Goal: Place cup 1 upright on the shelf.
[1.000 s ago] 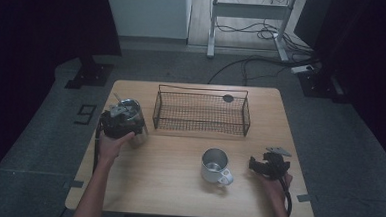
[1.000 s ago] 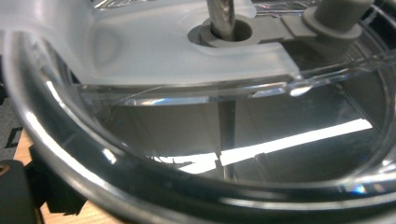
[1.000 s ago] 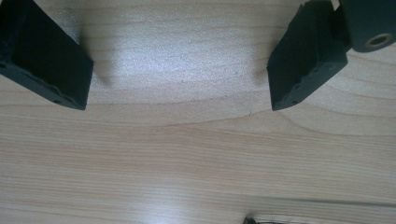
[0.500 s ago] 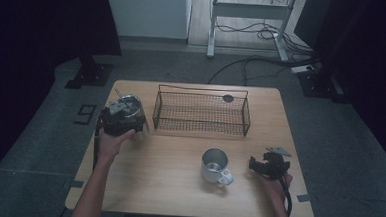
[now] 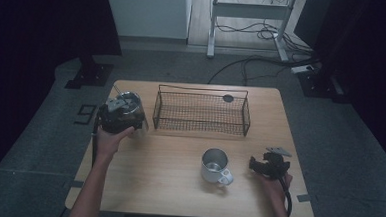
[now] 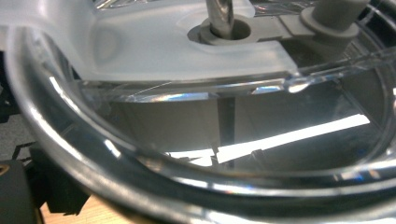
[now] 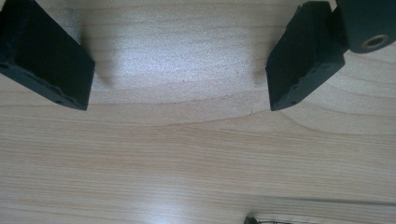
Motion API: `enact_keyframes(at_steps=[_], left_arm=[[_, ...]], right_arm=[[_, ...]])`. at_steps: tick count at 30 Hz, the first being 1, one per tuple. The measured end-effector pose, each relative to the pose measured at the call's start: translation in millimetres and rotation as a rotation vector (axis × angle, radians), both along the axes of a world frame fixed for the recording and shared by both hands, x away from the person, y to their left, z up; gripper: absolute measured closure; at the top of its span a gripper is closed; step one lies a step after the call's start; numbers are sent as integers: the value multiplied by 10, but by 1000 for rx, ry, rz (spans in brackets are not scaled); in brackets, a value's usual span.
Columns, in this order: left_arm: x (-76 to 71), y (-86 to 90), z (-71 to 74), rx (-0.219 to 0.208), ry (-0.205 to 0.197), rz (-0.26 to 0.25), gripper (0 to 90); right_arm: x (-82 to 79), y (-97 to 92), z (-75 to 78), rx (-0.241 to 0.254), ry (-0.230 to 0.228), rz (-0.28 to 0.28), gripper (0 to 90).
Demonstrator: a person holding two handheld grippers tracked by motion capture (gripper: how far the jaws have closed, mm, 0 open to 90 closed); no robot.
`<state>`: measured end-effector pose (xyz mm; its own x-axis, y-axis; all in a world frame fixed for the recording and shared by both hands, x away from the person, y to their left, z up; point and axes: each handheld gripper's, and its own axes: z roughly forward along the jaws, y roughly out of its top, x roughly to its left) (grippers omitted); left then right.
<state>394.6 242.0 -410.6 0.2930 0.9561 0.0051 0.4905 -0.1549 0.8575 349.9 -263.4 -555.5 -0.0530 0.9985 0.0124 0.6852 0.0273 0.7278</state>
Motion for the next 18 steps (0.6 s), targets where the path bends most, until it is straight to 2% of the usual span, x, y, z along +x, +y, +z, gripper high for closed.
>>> enact_keyframes(at_steps=[3,7,18], left_arm=[[-10,-1,84,-13,-18,-2,41],[-12,-5,144,-27,-22,-4,41],[31,-104,276,-25,-29,-16,41]], right_arm=[[0,-1,0,0,0,0,76],[-1,-1,0,-1,0,0,76],[-1,-1,0,-1,0,-1,78]])
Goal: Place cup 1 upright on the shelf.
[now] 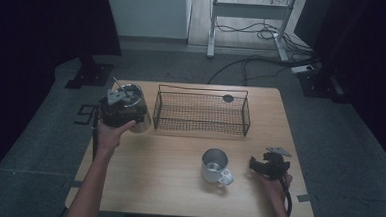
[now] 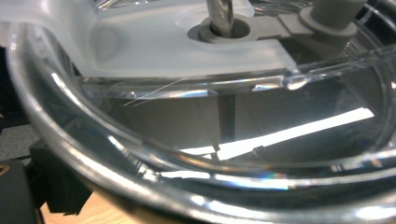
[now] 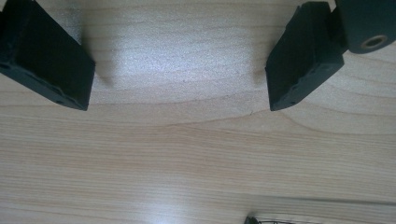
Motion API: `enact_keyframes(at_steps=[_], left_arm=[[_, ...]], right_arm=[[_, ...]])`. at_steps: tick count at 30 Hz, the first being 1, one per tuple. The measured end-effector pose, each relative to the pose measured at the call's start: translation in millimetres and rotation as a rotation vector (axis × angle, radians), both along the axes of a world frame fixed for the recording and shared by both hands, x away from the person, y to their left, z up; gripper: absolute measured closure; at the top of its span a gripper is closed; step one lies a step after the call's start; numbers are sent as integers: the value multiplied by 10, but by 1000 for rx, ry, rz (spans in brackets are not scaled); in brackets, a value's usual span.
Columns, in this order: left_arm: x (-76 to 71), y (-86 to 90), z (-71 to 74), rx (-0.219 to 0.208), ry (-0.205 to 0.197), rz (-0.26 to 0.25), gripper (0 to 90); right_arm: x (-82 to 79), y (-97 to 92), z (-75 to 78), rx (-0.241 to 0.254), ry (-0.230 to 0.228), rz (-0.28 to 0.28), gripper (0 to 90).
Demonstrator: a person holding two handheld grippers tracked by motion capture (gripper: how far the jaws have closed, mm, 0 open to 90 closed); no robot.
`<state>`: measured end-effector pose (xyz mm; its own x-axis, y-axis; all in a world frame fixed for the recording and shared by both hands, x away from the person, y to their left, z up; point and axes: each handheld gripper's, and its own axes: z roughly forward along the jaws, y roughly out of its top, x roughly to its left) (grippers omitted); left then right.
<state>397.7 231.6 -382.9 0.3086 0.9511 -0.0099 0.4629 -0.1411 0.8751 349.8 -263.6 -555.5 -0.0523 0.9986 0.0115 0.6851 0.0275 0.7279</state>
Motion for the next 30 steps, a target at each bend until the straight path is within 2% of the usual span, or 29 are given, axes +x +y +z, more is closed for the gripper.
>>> enact_keyframes(at_steps=[30], left_arm=[[163,-240,163,-22,0,-3,42]], right_arm=[[1,-1,-1,1,-3,-1,82]])
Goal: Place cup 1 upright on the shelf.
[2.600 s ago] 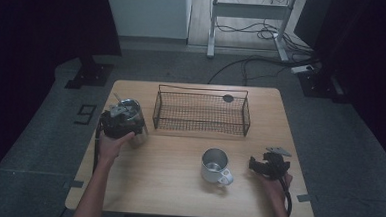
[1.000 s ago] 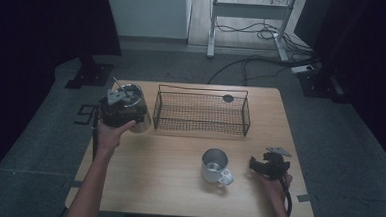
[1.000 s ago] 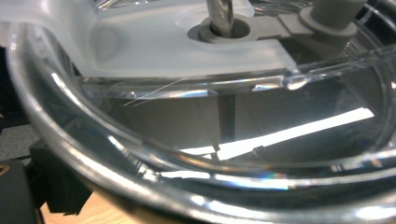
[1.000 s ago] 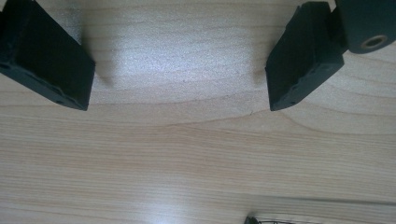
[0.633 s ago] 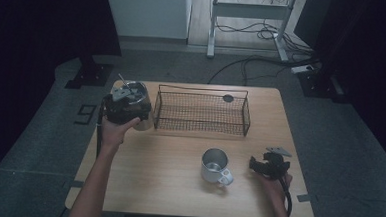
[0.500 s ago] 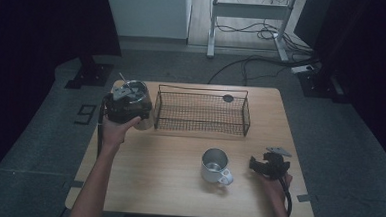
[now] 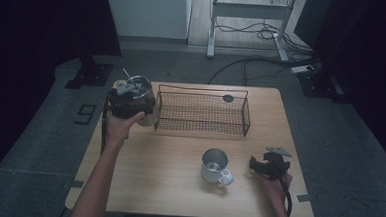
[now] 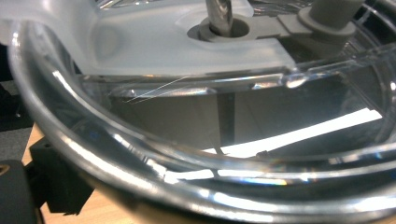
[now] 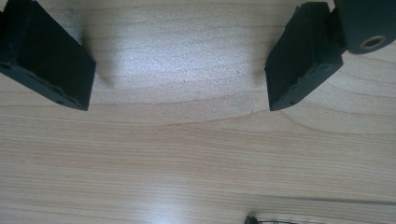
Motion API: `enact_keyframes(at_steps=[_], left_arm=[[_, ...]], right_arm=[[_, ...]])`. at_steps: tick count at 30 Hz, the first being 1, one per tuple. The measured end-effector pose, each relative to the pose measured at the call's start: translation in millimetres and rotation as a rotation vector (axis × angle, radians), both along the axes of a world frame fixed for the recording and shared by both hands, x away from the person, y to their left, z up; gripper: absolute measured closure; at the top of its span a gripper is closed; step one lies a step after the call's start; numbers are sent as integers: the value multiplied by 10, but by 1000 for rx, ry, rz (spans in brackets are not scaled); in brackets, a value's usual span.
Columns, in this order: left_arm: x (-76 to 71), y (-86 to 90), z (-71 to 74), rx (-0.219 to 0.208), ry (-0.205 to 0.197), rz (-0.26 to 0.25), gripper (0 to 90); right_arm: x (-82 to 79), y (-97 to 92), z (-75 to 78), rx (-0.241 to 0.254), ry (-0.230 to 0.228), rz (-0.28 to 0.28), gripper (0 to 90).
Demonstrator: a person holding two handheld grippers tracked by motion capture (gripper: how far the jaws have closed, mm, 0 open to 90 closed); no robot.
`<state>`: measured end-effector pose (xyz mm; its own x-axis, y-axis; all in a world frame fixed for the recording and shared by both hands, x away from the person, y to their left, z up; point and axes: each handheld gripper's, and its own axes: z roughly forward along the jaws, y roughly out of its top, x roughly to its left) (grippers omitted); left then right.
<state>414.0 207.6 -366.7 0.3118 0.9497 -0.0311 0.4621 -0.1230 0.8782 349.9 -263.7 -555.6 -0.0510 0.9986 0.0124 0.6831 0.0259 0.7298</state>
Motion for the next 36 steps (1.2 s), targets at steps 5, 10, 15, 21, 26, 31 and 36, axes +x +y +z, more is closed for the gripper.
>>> enact_keyframes(at_steps=[5,10,15,21,26,31,36], left_arm=[[30,-27,17,-5,2,-6,42],[52,-48,12,-5,10,-16,42],[86,-82,40,-2,11,-18,42],[125,-163,62,2,19,-25,41],[167,-227,57,6,20,-33,41],[205,-278,36,1,22,-35,41],[262,-353,18,7,26,-42,42]], right_arm=[[-1,0,0,0,0,-1,84],[0,1,-1,1,-2,-3,85],[-1,1,-1,1,-2,-3,86],[-1,1,-1,1,-2,-3,86],[0,1,-1,1,-3,-3,86],[0,-1,-1,-1,-4,-1,86],[-1,-1,-1,1,-4,-3,89]])
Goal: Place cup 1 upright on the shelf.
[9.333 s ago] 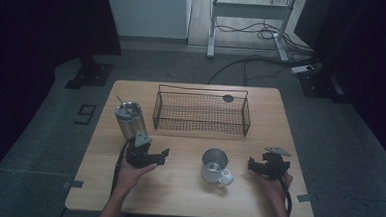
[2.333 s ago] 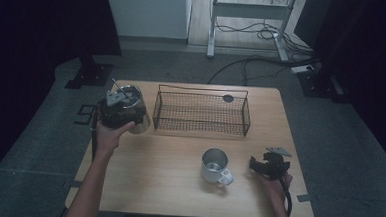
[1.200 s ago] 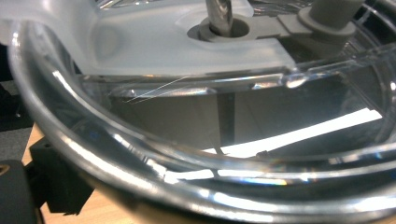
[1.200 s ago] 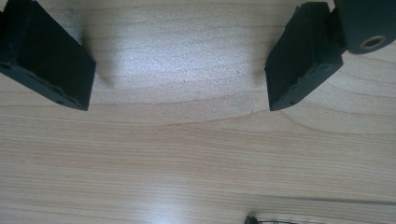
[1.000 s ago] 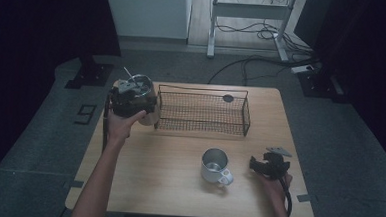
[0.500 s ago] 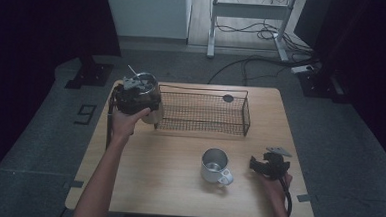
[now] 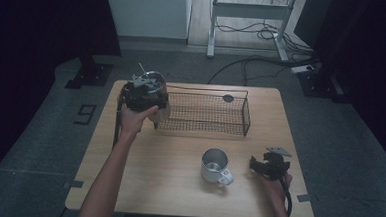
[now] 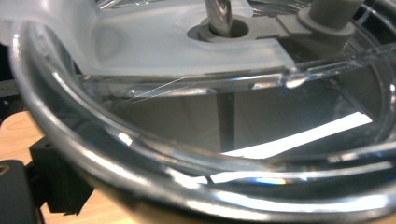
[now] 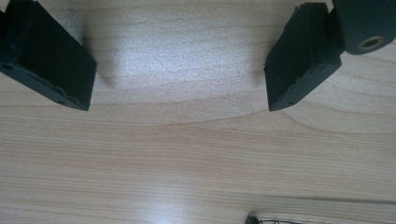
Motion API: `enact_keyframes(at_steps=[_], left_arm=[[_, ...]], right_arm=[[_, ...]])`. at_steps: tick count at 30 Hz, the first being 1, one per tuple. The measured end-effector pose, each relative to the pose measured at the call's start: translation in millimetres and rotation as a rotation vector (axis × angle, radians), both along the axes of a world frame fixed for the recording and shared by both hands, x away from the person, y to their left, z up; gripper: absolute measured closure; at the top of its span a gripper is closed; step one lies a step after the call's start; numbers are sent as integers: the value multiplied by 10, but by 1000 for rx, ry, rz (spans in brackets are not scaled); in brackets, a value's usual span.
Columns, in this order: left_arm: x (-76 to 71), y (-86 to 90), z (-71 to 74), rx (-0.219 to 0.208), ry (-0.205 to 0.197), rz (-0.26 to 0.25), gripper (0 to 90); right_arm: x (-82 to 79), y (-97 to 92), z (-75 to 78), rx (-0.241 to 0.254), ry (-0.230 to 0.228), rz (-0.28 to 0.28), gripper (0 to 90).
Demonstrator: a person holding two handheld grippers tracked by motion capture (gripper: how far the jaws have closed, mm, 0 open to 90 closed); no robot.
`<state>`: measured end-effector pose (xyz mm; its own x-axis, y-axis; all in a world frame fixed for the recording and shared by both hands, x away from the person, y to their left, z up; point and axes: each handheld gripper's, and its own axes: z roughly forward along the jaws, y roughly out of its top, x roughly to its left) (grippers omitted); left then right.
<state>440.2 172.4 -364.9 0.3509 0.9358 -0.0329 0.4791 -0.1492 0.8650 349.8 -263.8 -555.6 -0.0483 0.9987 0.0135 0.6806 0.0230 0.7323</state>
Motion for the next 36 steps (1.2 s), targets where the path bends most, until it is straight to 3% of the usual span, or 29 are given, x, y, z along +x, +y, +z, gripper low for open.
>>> enact_keyframes(at_steps=[13,25,36], left_arm=[[197,-119,-70,4,17,-2,41],[263,-189,-60,4,15,-5,42],[357,-351,-82,30,24,-22,42]], right_arm=[[-1,-2,-1,2,-4,-3,95],[-2,-3,0,2,-4,-4,97],[-3,-4,1,0,-3,-3,99]])
